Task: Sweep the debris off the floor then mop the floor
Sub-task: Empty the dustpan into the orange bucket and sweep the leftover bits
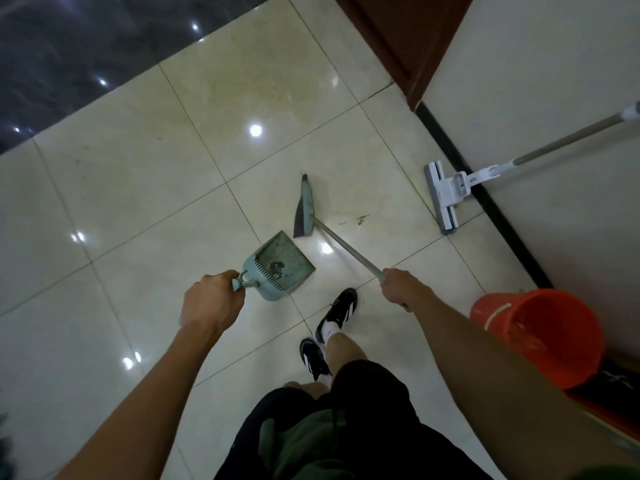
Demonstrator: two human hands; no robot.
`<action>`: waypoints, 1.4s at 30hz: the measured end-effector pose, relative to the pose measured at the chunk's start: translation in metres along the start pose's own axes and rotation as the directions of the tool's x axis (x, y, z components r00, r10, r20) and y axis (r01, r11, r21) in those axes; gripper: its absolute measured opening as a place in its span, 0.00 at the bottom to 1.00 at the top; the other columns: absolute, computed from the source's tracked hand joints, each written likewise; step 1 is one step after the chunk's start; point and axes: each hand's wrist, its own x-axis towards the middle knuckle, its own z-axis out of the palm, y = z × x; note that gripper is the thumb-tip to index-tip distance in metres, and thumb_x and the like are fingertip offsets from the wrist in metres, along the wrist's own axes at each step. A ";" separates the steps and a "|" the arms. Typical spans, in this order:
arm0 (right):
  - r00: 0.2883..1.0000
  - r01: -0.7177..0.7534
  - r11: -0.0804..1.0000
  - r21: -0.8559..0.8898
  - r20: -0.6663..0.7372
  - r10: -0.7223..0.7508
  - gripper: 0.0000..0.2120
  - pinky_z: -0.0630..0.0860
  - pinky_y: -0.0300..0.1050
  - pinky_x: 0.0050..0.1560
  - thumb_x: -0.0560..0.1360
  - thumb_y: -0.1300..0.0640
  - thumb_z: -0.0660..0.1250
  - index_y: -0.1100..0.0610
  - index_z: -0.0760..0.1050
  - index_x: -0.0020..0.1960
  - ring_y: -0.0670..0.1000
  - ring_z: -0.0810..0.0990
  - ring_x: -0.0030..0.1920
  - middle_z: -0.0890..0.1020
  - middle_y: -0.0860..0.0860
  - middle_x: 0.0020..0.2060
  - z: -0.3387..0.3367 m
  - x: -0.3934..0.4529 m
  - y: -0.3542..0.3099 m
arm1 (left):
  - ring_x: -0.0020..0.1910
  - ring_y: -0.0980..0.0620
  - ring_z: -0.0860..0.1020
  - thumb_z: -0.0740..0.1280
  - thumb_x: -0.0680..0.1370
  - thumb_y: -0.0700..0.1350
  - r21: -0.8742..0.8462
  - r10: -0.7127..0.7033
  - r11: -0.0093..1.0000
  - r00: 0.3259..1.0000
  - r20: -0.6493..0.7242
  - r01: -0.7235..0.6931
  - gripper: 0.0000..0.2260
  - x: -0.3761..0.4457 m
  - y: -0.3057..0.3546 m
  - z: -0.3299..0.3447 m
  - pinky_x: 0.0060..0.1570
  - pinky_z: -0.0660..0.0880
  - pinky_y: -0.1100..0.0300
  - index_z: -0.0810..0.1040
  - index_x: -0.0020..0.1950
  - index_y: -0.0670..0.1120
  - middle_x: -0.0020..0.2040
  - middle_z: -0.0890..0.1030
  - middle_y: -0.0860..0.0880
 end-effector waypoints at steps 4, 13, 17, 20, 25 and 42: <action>0.995 -0.093 0.996 -0.005 -0.033 0.093 0.16 0.75 0.48 0.46 0.80 0.53 0.56 0.57 0.71 0.65 0.59 0.79 0.49 0.79 0.58 0.56 0.029 -0.018 0.031 | 0.33 0.44 0.78 0.64 0.80 0.51 -0.013 0.044 0.999 0.999 -0.007 -0.044 0.08 -0.014 0.002 0.013 0.38 0.80 0.52 0.80 0.46 0.52 0.34 0.80 0.49; 0.964 -0.236 0.963 0.133 -0.094 0.249 0.13 0.75 0.46 0.39 0.81 0.54 0.56 0.58 0.73 0.59 0.56 0.79 0.43 0.76 0.53 0.45 0.097 -0.076 0.092 | 0.36 0.43 0.78 0.65 0.80 0.49 -0.055 0.155 0.986 0.988 -0.020 -0.156 0.06 -0.052 0.004 0.040 0.39 0.78 0.53 0.81 0.50 0.51 0.38 0.81 0.48; 0.976 -0.171 0.855 0.489 -0.036 0.215 0.13 0.70 0.41 0.26 0.83 0.54 0.55 0.60 0.74 0.52 0.53 0.72 0.29 0.75 0.56 0.36 0.105 -0.096 0.099 | 0.37 0.43 0.79 0.65 0.80 0.49 -0.057 0.186 0.981 0.982 -0.012 -0.187 0.06 -0.057 0.008 0.046 0.40 0.78 0.53 0.81 0.52 0.52 0.40 0.82 0.47; 0.976 -0.130 0.687 0.715 -0.030 0.216 0.16 0.66 0.40 0.25 0.83 0.50 0.56 0.62 0.74 0.50 0.51 0.67 0.25 0.71 0.55 0.30 0.103 -0.108 0.098 | 0.37 0.42 0.79 0.64 0.80 0.50 -0.025 0.202 0.979 0.979 -0.011 -0.202 0.07 -0.050 0.009 0.046 0.40 0.78 0.52 0.81 0.51 0.52 0.39 0.82 0.47; 0.957 -0.175 0.425 0.888 0.053 0.284 0.12 0.63 0.38 0.24 0.83 0.52 0.56 0.57 0.75 0.55 0.50 0.64 0.26 0.69 0.55 0.30 0.078 -0.087 0.056 | 0.36 0.42 0.79 0.65 0.80 0.51 0.002 0.229 0.973 0.973 -0.019 -0.229 0.05 -0.022 0.011 0.034 0.39 0.78 0.53 0.81 0.50 0.53 0.37 0.81 0.48; 0.904 -0.299 0.092 0.950 0.251 0.345 0.11 0.62 0.38 0.25 0.82 0.54 0.56 0.58 0.73 0.47 0.49 0.62 0.22 0.68 0.54 0.26 0.115 -0.092 -0.042 | 0.39 0.44 0.78 0.64 0.81 0.54 0.091 0.424 0.899 0.903 0.062 -0.429 0.08 0.076 0.011 -0.001 0.39 0.75 0.55 0.79 0.53 0.52 0.41 0.81 0.48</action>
